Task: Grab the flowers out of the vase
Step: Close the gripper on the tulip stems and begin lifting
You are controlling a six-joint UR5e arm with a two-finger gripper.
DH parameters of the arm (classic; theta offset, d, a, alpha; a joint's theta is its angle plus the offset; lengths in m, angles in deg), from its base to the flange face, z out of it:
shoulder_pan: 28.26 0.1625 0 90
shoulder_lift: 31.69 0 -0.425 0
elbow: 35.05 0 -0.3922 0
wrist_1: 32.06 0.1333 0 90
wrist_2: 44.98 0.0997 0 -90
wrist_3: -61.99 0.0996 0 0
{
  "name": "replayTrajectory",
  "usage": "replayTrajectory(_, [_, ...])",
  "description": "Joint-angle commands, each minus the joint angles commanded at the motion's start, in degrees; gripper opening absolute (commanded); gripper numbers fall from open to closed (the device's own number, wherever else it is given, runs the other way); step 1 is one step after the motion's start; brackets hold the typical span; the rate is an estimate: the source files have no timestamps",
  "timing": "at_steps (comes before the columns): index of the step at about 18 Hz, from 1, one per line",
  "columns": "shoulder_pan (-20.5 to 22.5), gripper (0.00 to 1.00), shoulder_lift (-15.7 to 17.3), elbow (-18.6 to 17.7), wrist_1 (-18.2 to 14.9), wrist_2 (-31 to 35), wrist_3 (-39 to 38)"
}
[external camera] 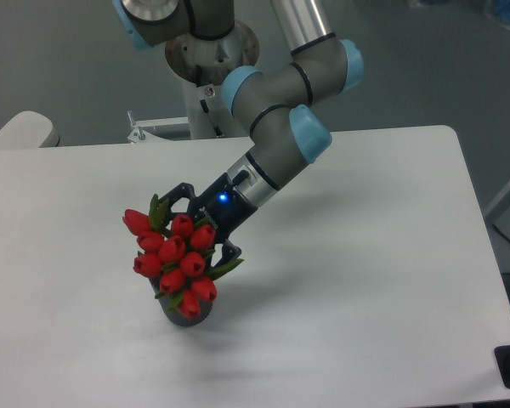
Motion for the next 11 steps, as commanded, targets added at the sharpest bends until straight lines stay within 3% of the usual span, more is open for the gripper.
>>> replayTrajectory(4, [0.09,0.63,0.09,0.00,0.00,-0.09,0.00])
replayTrajectory(11, [0.26,0.51,0.17,0.09,0.00,0.00,0.18])
